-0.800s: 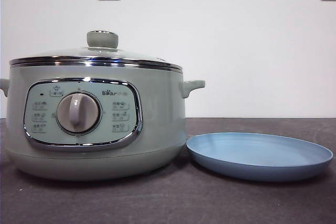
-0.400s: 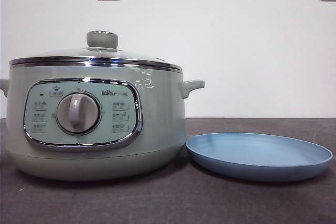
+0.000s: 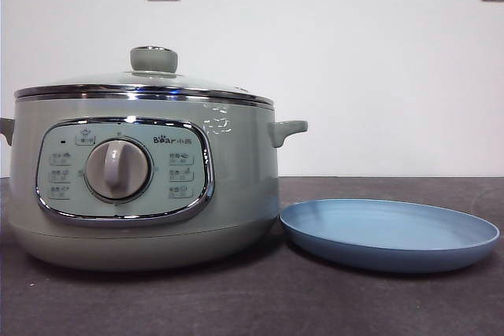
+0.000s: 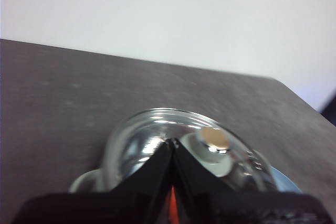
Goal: Take the pumpkin out from the steamer,put the pumpkin in the blue plate,close the lid
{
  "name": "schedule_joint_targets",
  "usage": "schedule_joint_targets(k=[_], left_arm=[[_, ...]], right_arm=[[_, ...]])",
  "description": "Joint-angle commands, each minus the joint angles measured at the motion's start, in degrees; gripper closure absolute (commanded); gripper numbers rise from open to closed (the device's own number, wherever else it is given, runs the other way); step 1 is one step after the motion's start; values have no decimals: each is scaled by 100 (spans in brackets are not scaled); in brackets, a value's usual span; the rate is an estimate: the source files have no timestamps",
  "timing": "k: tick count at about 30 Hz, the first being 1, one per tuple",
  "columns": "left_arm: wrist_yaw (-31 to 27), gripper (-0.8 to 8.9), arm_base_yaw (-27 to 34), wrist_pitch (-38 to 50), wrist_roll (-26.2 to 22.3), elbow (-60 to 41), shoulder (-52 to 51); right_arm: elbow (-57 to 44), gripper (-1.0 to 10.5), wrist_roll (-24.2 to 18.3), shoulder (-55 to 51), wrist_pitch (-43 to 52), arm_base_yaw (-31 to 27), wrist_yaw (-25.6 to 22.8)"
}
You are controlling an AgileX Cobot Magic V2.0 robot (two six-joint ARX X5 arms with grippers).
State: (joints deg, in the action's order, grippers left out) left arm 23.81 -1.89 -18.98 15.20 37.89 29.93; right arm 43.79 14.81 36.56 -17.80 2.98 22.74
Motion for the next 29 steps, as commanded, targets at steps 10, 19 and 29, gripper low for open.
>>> schedule_joint_targets(k=[10, 19, 29], left_arm=[[1038, 428, -116, -247, -444, 942, 1279], [610, 385, -431, -133, -413, 1099, 1609], [-686, 386, -1665, -1067, -1156, 2341, 3145]], right_arm=[[452, 530, -719, 896, -603, 20, 715], [452, 537, -719, 920, -695, 20, 715], [452, 537, -717, 920, -732, 20, 715]])
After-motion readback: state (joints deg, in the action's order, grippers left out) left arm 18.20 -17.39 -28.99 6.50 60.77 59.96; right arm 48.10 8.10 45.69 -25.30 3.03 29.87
